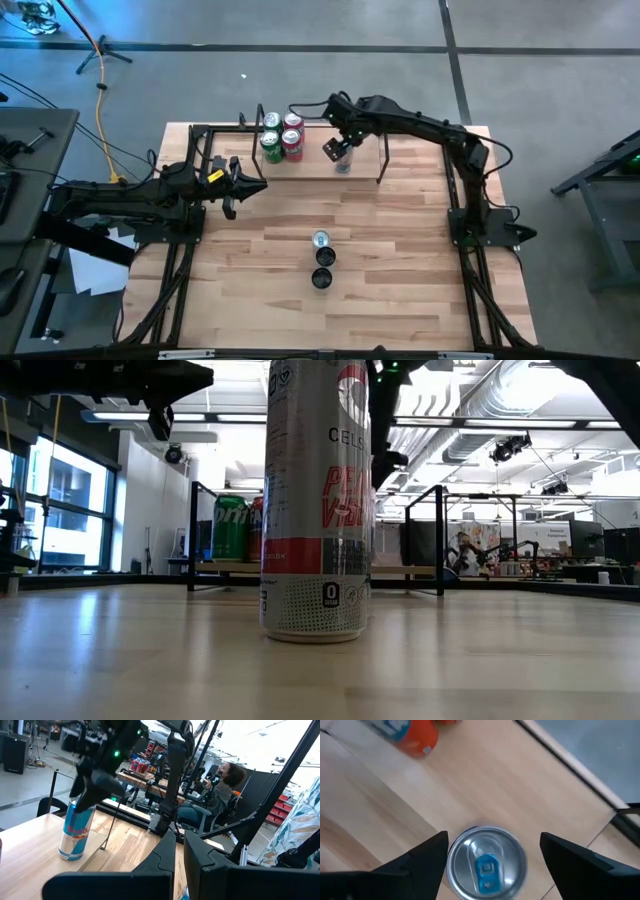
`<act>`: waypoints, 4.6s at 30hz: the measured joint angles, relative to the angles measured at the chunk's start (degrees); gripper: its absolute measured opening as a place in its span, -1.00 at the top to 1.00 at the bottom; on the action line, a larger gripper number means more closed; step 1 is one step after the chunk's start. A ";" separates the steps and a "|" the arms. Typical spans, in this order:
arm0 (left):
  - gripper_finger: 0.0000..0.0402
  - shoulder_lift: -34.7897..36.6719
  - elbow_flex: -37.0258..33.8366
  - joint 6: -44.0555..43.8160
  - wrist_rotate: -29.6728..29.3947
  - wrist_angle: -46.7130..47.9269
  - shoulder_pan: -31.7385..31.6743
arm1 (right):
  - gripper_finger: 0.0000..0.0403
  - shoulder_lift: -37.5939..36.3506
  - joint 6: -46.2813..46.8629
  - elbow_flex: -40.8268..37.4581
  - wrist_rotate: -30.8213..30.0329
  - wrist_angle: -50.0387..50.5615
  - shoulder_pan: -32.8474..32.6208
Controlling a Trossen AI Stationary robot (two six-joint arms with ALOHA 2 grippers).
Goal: Place canned beverage on shelf
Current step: Put the top blue soda can on the shelf
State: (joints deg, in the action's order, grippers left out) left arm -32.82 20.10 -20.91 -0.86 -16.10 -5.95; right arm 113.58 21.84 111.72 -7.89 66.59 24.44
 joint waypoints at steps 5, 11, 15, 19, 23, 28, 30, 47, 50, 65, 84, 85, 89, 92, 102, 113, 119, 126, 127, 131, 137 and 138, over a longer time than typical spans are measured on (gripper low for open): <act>1.00 0.00 0.00 0.01 0.00 -0.02 0.00 | -0.50 -3.88 -0.77 0.00 0.21 -0.68 1.84; 1.00 0.00 0.00 0.00 0.00 -0.02 0.00 | -0.50 -9.51 -3.47 0.00 2.34 -0.68 3.24; 1.00 -0.01 0.00 -0.03 0.00 -0.02 0.01 | -0.50 -14.34 -4.37 0.00 1.48 1.24 3.22; 1.00 0.00 0.00 -0.04 0.00 -0.02 0.00 | -0.50 -18.96 -5.44 0.00 -1.59 4.02 2.87; 1.00 0.00 0.00 -0.04 0.00 -0.02 0.00 | -0.50 -22.89 -5.91 0.00 -4.97 7.97 1.62; 1.00 0.00 0.00 -0.04 -1.36 -0.02 0.02 | -0.50 -28.08 -6.32 -4.59 -8.41 7.21 -1.10; 1.00 0.00 0.00 -0.02 -2.16 -0.10 0.01 | -0.50 -31.90 -5.34 -11.79 -8.44 2.89 -2.35; 1.00 0.00 0.00 -0.11 -3.04 -0.17 0.00 | 0.29 -43.38 -1.02 -49.57 -0.67 -32.35 -17.27; 1.00 -0.02 0.00 -0.15 -3.06 -0.30 0.00 | 0.84 -38.46 -9.46 -43.37 -0.69 -27.29 -17.76; 1.00 -0.02 0.00 -2.54 -2.78 -0.35 0.01 | 0.95 -19.46 -53.19 -33.08 -8.81 -10.40 -15.35; 1.00 -0.01 0.00 -2.50 -2.75 -0.17 0.02 | 1.00 -11.59 -53.83 -33.14 -25.98 -24.64 -11.84; 1.00 0.00 0.00 -2.50 -2.75 -0.12 0.01 | 1.00 -11.59 -53.85 -33.14 -26.04 -25.45 -11.66; 1.00 -0.01 0.00 -2.47 -2.75 -0.04 0.02 | 1.00 -11.59 -54.36 -33.14 -26.17 -27.83 -10.92; 1.00 -0.01 0.00 -2.46 -2.75 -0.04 0.01 | 1.00 -11.59 -54.44 -33.14 -26.16 -29.75 -10.25; 1.00 0.00 0.00 -2.49 -2.75 -0.02 0.01 | 1.00 -11.59 -54.46 -33.14 -26.20 -38.08 -8.53; 1.00 0.00 0.00 -2.51 -2.73 -0.02 0.02 | 1.00 -10.78 -54.23 -33.14 -24.57 -43.02 -7.58; 1.00 -0.02 0.00 -2.54 -2.73 0.00 0.00 | 1.00 -12.81 -53.83 -33.14 -27.09 -41.46 -7.16; 1.00 -0.01 0.02 -2.51 -2.73 0.04 0.00 | 1.00 -16.00 -49.94 -33.14 -26.34 -32.32 -7.16; 1.00 -0.02 0.02 -2.51 -2.73 0.04 0.00 | 1.00 -16.13 -48.05 -33.14 -25.43 -30.82 -7.16; 1.00 -0.02 0.02 -2.51 -2.73 0.07 0.00 | 1.00 -16.31 -40.80 -34.82 -20.83 -29.97 -7.23; 1.00 -0.02 0.02 -2.51 -2.75 0.04 0.01 | 1.00 -15.83 -39.52 -37.85 -17.88 -35.90 -9.72; 1.00 -0.02 0.02 -2.51 -2.75 0.05 0.00 | 1.00 -15.83 -39.75 -38.11 -17.24 -37.37 -10.06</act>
State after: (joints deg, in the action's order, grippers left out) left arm -32.84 20.12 -23.42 -3.62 -16.04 -5.96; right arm 97.76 -17.90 73.61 -25.13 29.22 14.38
